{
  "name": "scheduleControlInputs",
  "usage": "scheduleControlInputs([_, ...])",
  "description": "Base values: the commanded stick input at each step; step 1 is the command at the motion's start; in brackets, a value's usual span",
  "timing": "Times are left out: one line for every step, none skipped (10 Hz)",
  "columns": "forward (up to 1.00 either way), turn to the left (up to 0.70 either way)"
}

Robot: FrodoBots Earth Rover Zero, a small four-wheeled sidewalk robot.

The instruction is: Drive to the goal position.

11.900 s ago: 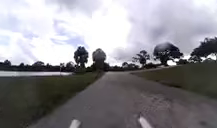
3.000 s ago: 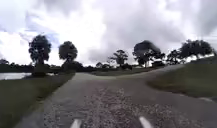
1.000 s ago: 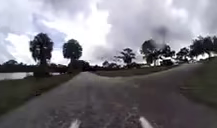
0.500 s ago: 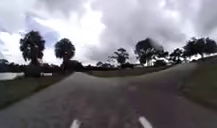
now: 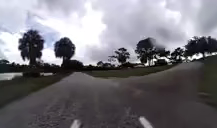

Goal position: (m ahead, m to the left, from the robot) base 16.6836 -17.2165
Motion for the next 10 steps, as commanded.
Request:
scheduleControlInputs([0.70, -0.35])
scheduleControlInputs([0.70, -0.35])
scheduleControlInputs([0.70, -0.23])
scheduleControlInputs([0.70, -0.08])
scheduleControlInputs([0.70, -0.01])
scheduleControlInputs([0.70, 0.00])
scheduleControlInputs([0.70, 0.00])
scheduleControlInputs([0.70, 0.00])
scheduleControlInputs([0.70, 0.00])
scheduleControlInputs([0.70, 0.00])
